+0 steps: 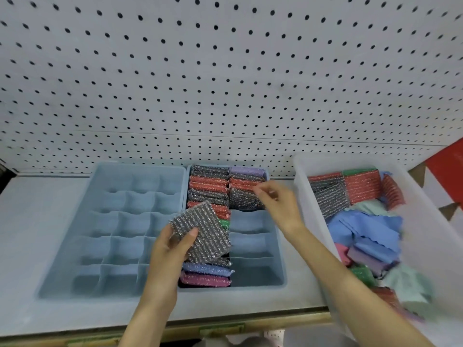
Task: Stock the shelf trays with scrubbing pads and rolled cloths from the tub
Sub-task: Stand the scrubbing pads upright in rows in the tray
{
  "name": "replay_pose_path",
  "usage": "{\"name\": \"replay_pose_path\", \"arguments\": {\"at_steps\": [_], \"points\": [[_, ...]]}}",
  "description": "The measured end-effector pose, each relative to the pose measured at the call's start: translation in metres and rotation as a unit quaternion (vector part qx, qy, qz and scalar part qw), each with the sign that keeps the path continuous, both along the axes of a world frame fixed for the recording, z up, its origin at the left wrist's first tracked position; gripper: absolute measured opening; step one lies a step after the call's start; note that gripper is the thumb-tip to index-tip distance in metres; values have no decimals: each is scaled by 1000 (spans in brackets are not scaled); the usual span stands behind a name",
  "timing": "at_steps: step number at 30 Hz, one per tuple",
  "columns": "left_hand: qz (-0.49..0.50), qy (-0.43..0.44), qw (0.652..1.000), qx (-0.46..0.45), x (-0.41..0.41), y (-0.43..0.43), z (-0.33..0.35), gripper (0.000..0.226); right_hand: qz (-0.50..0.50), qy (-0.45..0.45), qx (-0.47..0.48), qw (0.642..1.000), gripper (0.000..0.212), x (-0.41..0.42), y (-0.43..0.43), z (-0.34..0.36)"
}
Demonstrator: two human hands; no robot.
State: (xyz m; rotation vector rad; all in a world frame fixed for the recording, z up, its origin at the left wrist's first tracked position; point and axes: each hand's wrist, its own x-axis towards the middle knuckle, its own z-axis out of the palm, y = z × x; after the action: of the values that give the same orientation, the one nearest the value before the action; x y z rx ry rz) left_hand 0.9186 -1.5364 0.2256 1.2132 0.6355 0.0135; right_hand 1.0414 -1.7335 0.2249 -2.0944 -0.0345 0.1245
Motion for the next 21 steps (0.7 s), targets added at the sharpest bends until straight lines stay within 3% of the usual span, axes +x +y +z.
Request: {"name": "replay_pose_path", "arguments": {"at_steps": [2, 3, 5, 7, 9, 10, 12, 15, 18, 21], "points": [[-21, -1, 1000, -4, 2, -8, -1, 24, 69, 130, 136, 980, 13, -33, 10, 19], [-35, -4, 999, -6, 4, -14, -1, 23, 122, 149, 137, 972, 17, -49, 15, 23], [-57, -18, 998, -9, 7, -25, 2, 21, 164, 123, 135, 969, 27, -67, 21, 22], [-77, -40, 996, 21, 7, -31, 4, 18, 108, 89, 151, 979, 28, -62, 17, 19], [-101, -70, 981, 153, 5, -28, 0, 26, 37, 52, 126, 990, 26, -43, 5, 12], [-116, -84, 955, 260, 4, -24, -5, 34, 20, 19, 81, 996, 26, -32, -2, 8], [-167, -98, 854, 482, 4, -14, -21, 48, 27, -72, -50, 996, 27, -11, -12, -1], [-271, -62, 727, 628, 9, -5, -49, 55, 102, -212, -221, 946, 29, 5, -11, -11], [-314, -19, 666, 676, 11, -8, -60, 55, 143, -291, -335, 885, 37, 12, -7, -19], [-315, -8, 650, 692, 12, -9, -61, 56, 141, -326, -403, 844, 55, 16, -12, -25]]}}
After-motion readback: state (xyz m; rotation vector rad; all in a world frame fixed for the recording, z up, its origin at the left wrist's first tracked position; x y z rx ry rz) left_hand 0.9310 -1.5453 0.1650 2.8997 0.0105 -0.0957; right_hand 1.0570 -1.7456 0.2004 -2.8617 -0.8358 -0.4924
